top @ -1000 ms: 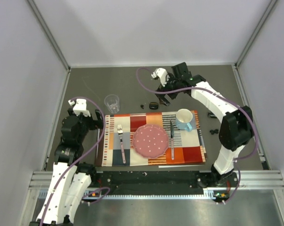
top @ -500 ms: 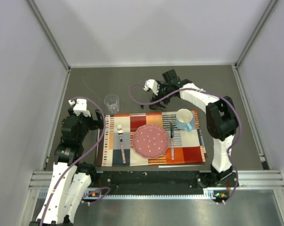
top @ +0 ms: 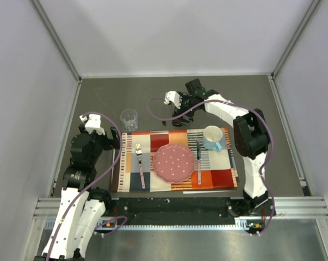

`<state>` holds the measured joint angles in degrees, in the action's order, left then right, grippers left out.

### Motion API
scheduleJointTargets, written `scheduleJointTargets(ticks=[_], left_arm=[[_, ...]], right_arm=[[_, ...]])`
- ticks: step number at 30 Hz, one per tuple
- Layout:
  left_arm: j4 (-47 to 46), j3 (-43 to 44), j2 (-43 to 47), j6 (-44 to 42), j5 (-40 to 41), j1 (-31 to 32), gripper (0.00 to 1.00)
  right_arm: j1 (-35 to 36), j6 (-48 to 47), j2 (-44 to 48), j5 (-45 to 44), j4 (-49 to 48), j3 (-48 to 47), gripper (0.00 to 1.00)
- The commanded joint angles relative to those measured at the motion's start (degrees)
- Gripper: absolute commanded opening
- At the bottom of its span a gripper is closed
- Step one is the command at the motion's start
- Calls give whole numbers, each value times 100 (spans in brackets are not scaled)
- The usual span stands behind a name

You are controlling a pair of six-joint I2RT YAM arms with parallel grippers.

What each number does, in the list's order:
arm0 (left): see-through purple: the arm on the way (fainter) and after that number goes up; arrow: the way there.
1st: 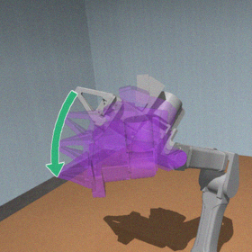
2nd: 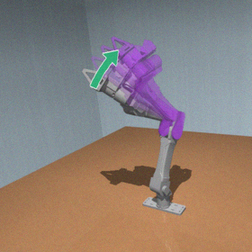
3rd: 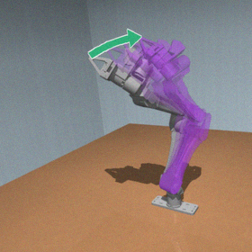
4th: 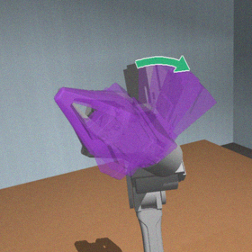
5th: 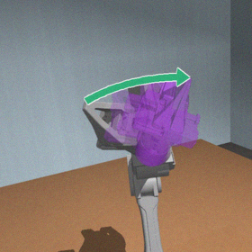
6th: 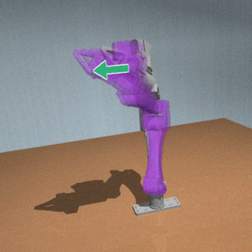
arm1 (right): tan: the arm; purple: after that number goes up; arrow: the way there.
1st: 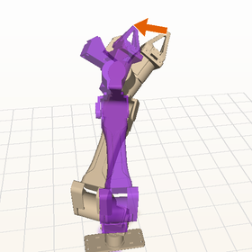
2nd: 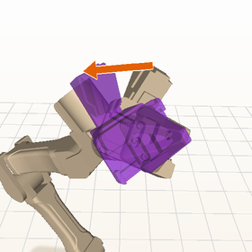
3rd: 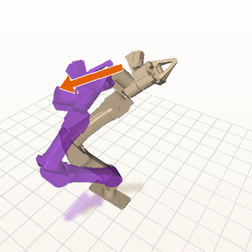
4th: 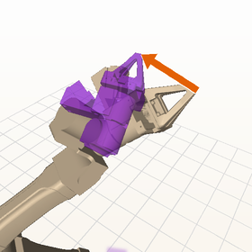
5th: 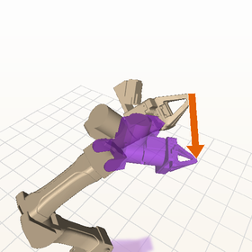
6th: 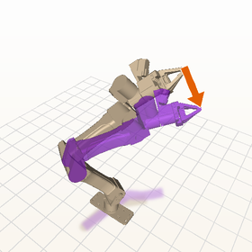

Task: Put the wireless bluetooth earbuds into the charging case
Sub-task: Pick up the charging case at the center of the board.

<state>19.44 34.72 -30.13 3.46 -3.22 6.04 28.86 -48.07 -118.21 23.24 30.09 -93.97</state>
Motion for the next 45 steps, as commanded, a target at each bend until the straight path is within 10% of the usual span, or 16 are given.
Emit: scheduleJointTargets(ticks=[1,45], left_arm=[[-318,35,42,-65,-29,-7,99],[-327,8,16,-100,-29,2,99]], right_arm=[[67,-193,-193,84,67,-244,92],[76,-686,-694,408,569,-1061,96]])
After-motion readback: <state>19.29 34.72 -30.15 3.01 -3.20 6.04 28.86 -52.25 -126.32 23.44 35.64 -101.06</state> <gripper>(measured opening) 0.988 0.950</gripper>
